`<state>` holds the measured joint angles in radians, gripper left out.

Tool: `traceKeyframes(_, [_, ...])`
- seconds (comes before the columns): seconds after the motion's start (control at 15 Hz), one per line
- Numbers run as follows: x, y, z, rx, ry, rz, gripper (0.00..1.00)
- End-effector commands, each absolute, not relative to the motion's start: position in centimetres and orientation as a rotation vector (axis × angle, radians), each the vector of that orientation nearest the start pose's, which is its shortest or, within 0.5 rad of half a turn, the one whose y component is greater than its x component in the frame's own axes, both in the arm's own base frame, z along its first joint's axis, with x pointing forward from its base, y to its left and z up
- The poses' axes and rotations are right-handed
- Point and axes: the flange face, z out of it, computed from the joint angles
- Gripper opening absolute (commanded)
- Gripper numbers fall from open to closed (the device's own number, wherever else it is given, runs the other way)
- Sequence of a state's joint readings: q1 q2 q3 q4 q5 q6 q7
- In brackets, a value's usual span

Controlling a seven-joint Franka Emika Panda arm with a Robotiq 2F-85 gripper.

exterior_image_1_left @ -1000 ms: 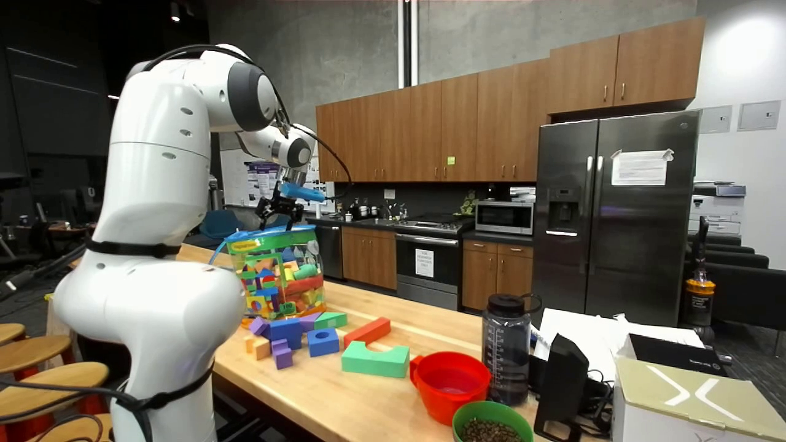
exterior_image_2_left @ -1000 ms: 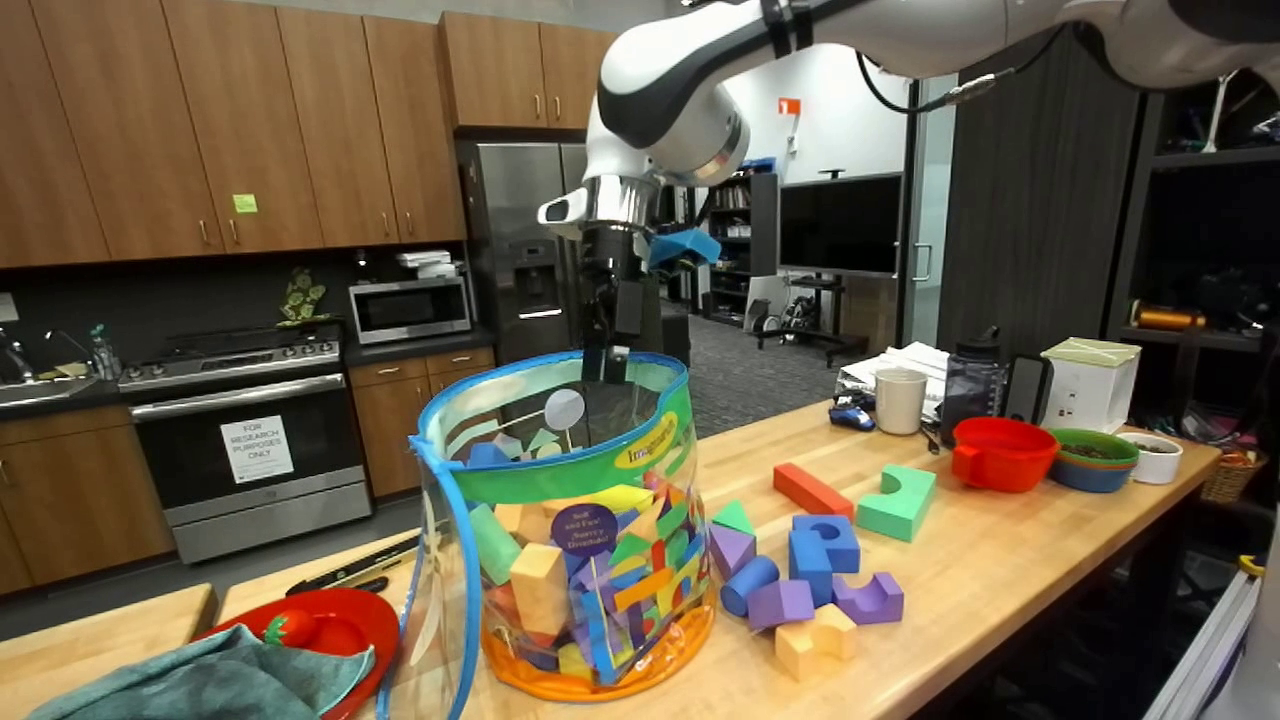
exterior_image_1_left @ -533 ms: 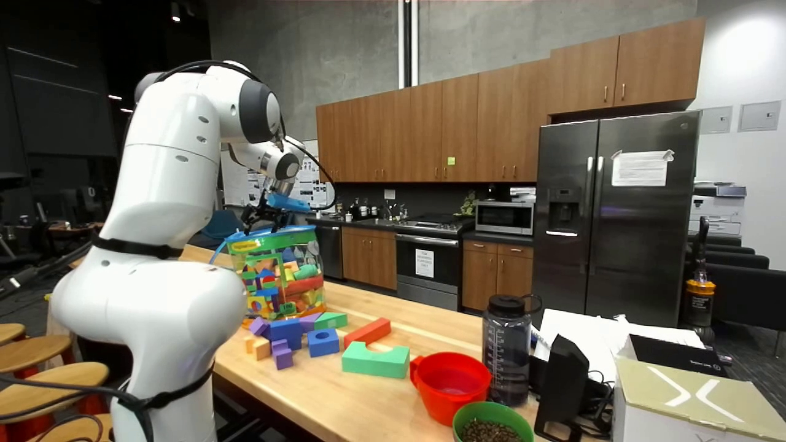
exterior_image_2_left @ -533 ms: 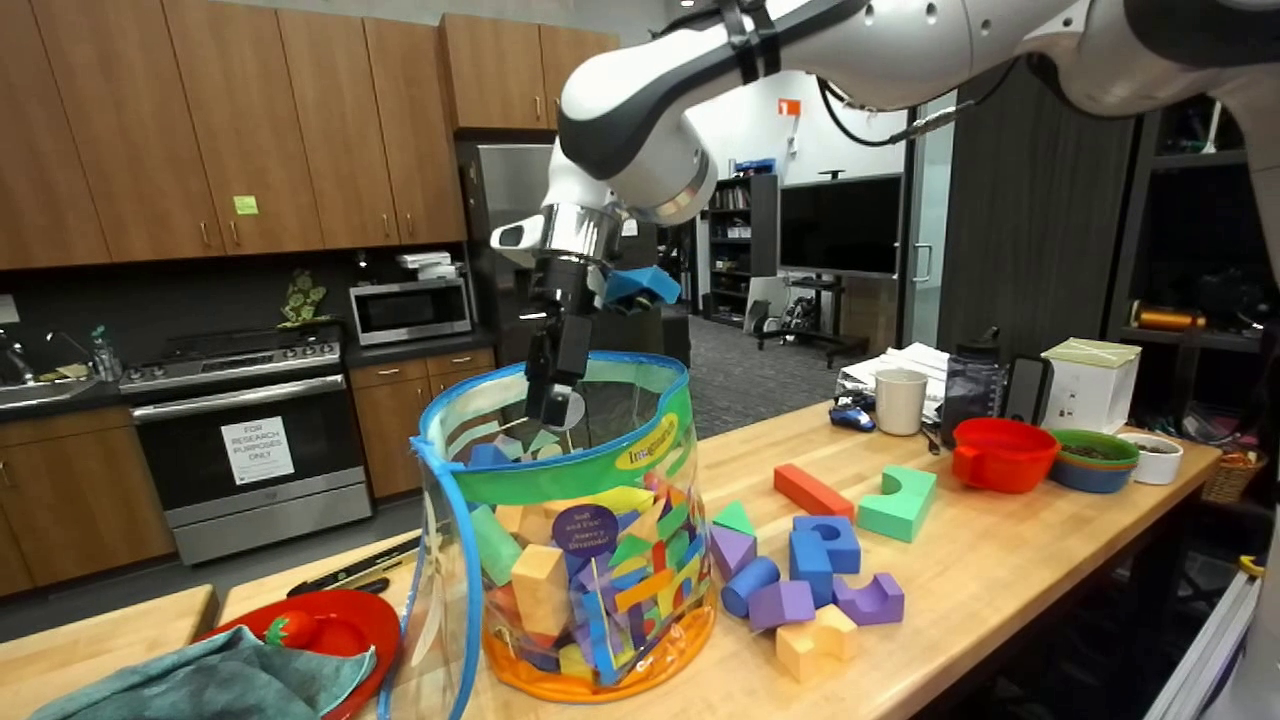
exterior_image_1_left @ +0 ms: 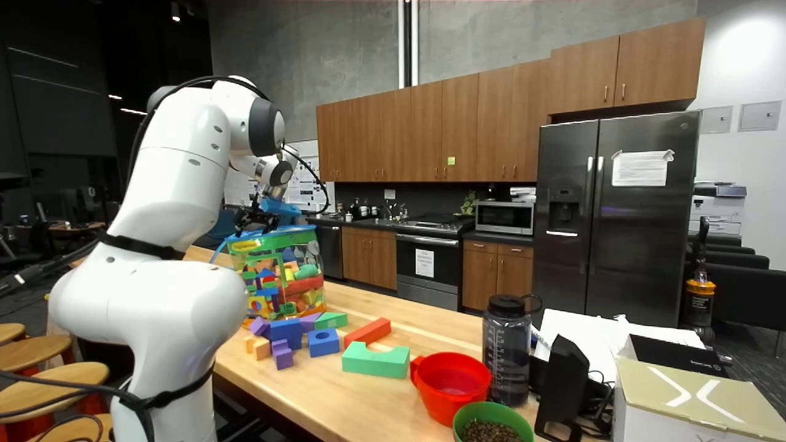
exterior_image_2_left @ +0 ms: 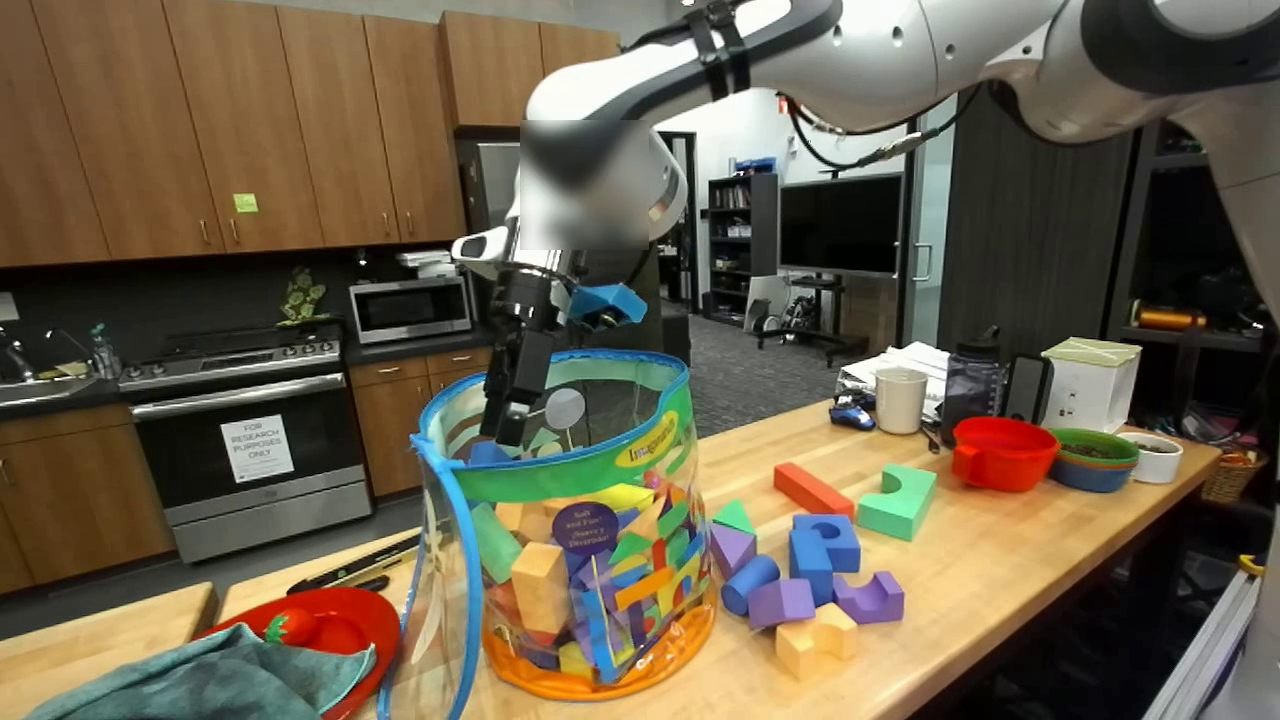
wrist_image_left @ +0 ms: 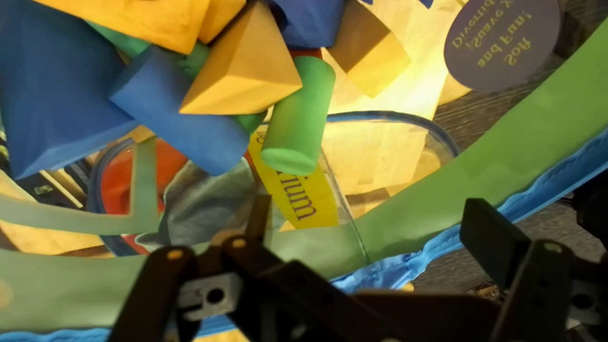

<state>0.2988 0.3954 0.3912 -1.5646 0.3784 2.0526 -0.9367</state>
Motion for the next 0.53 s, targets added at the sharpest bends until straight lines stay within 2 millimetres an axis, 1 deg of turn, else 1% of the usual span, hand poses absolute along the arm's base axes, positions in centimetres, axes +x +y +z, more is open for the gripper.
traceKeyframes(0.0, [54.2, 41.8, 44.9, -2.013, -1.748, -0.297, 1.0])
traceKeyframes(0.33, [54.6, 39.9, 44.3, -2.087, -1.738, -0.408, 1.0])
traceKeyframes(0.47, [54.8, 38.9, 44.1, -2.112, -1.768, -0.408, 1.0])
